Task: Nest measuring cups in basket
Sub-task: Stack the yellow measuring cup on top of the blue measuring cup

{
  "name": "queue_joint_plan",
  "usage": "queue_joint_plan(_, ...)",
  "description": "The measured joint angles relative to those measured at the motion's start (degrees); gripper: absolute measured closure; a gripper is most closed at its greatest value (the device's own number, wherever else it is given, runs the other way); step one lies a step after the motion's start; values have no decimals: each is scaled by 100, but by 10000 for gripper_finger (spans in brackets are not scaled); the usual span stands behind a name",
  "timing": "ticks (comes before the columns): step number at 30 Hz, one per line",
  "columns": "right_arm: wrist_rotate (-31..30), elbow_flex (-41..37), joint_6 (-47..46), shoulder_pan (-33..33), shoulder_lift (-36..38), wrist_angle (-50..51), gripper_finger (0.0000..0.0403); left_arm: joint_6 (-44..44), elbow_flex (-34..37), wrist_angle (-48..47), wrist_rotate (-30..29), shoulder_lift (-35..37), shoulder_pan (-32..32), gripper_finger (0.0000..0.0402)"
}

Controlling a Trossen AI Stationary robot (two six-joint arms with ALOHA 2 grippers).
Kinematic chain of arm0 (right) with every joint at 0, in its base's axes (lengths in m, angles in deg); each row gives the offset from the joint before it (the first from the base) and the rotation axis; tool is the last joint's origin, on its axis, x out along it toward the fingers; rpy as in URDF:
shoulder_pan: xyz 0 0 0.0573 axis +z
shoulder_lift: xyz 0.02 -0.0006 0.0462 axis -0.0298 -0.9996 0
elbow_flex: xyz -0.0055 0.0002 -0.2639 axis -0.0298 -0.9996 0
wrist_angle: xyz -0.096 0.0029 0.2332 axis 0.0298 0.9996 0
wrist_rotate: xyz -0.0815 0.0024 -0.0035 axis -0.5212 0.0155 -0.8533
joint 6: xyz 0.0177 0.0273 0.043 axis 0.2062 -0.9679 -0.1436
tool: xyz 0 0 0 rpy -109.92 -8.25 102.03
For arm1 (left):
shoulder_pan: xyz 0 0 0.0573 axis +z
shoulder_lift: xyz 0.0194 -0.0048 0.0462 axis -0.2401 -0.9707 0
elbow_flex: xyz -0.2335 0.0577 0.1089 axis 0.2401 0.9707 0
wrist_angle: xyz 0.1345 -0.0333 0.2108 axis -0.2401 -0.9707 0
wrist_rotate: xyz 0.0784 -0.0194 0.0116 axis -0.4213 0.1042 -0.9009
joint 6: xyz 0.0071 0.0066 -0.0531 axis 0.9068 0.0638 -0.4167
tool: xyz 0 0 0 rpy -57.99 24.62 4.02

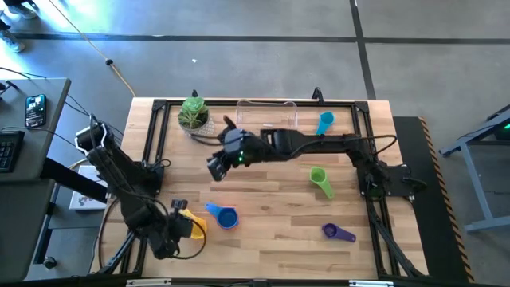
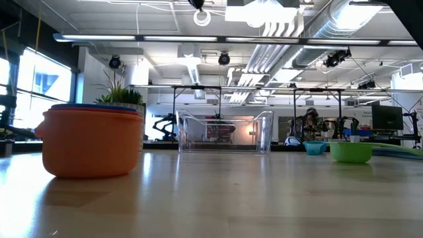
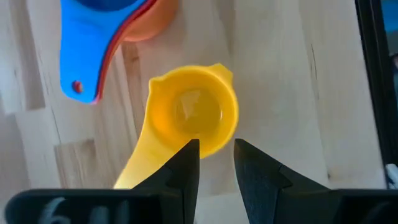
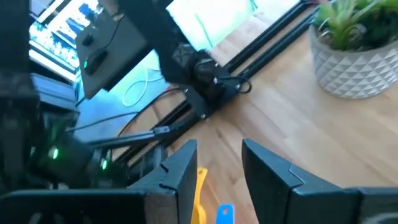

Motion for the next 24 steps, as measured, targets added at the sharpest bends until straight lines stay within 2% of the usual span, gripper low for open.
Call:
queue_joint_plan(5,133,0,2,-129,-9,137,284,546,-2,161,18,-292,138,312)
queue_joint_plan(10,95,-2,104,-131,-11,430,284,862,-2,536,366,-503,233,312)
queue_joint_plan(24,50,-4,90,-31,-11,916,284,863,-2,722,476,-771,235,312)
